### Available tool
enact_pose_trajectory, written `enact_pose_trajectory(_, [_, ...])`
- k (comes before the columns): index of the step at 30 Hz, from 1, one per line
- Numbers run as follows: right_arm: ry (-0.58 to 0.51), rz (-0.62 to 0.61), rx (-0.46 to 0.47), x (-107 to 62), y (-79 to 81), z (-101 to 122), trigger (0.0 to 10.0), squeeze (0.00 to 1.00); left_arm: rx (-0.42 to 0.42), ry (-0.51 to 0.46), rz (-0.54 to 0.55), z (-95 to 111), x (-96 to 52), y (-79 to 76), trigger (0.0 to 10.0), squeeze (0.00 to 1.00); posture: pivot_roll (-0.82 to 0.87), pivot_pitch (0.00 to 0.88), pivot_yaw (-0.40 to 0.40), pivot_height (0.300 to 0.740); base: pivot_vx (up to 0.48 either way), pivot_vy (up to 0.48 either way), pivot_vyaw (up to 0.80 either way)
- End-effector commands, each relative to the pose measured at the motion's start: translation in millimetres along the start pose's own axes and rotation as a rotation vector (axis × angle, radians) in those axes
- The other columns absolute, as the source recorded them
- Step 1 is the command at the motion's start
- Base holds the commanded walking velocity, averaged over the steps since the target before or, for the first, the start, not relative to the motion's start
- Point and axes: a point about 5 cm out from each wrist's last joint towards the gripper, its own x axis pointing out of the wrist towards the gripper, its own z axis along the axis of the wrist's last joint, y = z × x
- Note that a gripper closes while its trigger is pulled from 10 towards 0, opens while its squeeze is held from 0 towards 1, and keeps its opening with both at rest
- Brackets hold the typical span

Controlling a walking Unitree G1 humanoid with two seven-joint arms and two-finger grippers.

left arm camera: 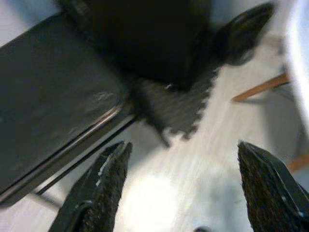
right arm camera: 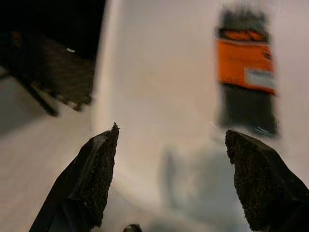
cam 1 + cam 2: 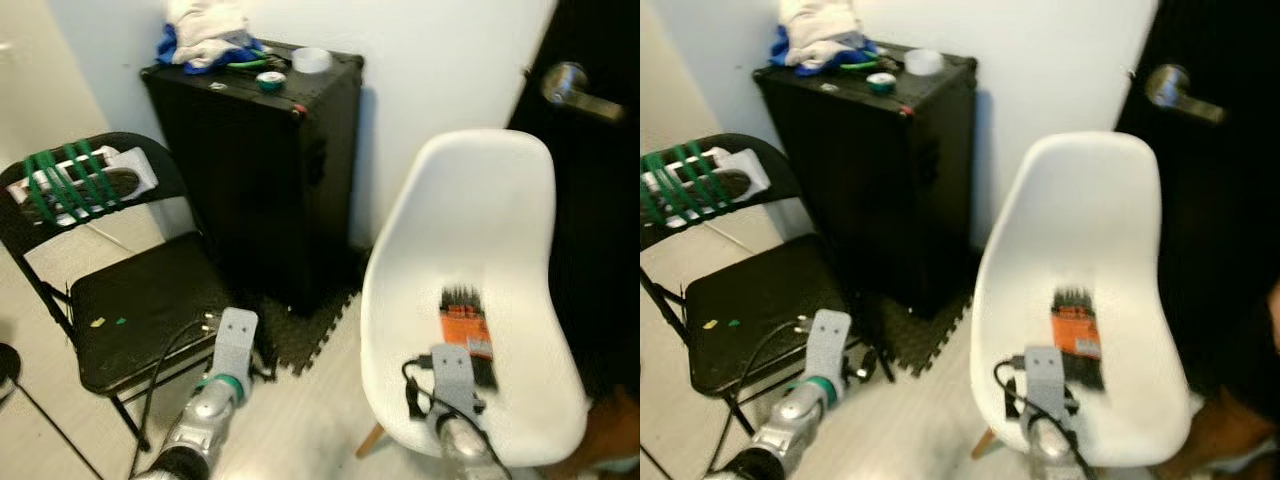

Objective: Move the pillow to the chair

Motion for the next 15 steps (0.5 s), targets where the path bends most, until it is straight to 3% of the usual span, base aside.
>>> enact_pose_trajectory(1, [0.044, 0.002, 0.012, -4.3, 2.1, -12, 10.0, 0.0, -0.011, 0.037, 0.004, -10, -3.2, 0.0, 10.0, 0.0, -0.02, 0.0, 0.105, 0.74, 0.0, 0.0, 0.8])
enact_pose_trajectory(15, [0.05, 0.001, 0.007, -5.9, 2.7, -16, 10.0, 0.0, -0.031, 0.085, 0.019, -21, -6.6, 2.5, 10.0, 0.0, -0.03, 0.0, 0.116, 0.74, 0.0, 0.0, 0.8])
